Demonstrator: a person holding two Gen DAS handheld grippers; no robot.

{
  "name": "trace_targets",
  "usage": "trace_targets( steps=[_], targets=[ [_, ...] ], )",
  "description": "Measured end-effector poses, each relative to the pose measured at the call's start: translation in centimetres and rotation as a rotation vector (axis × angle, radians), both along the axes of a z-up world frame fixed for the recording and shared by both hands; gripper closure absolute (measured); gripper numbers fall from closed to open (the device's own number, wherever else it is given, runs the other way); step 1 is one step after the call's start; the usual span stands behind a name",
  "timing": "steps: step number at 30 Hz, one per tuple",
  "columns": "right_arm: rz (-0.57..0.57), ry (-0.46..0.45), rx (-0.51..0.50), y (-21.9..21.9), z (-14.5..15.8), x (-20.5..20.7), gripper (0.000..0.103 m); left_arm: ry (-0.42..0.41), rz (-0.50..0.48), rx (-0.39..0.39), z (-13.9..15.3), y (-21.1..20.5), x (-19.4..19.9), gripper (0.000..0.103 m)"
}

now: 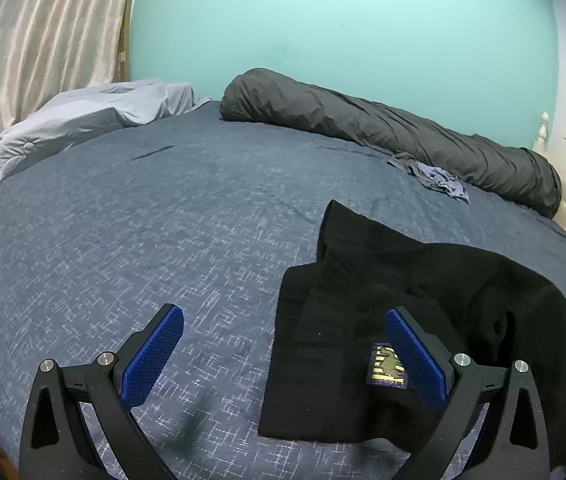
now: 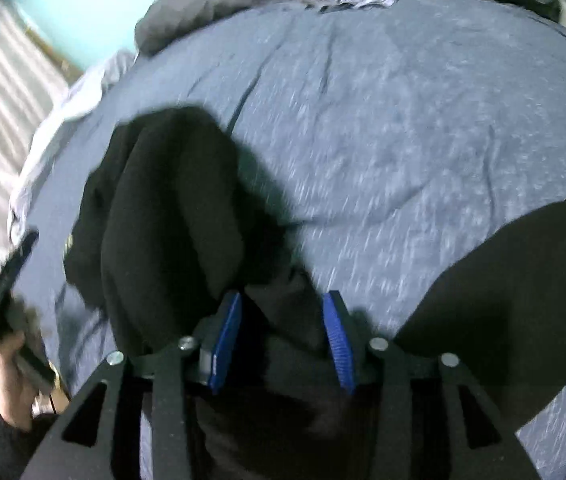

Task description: Fold clothes

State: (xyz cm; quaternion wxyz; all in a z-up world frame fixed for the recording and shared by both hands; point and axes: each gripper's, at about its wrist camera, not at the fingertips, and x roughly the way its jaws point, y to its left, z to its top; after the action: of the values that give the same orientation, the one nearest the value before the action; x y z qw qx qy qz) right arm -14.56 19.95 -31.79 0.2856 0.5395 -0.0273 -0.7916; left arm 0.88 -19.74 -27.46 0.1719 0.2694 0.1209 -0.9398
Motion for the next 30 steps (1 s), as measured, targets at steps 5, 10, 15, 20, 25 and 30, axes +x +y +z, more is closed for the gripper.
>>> trace_targets(
  steps=[5,10,15,20,25,30],
  targets=[
    [-0.034,-0.129,-0.011,0.0,-2.2,-1.4,0.043,0.002,-0.001,-0.004,0.1,-0.1,-0.2,0.0],
    [0.037,-0.127,0.031,-1.7,-3.1,-0.3,0.043,0.002,-0.004,-0.005,0.0,-0.1,-0.4,0.0],
    [0.127,-0.052,0.07,-3.1,-2.1,1.1,0.077,-0.004,0.003,0.002,-0.1,-0.3,-0.7,0.0],
    [0.11,0.044,0.042,-1.7,1.4,0.7,0.085,-0.012,0.001,-0.008,-0.2,-0.3,-0.9,0.0],
    [0.042,0.231,0.046,0.9,8.5,-0.4,0.086,-0.016,0.004,-0.014,-0.2,-0.3,-1.3,0.0],
    [0.007,0.384,0.105,2.1,13.0,-3.0,0.086,-0.021,-0.002,-0.026,-0.3,0.0,-1.9,0.0]
  ],
)
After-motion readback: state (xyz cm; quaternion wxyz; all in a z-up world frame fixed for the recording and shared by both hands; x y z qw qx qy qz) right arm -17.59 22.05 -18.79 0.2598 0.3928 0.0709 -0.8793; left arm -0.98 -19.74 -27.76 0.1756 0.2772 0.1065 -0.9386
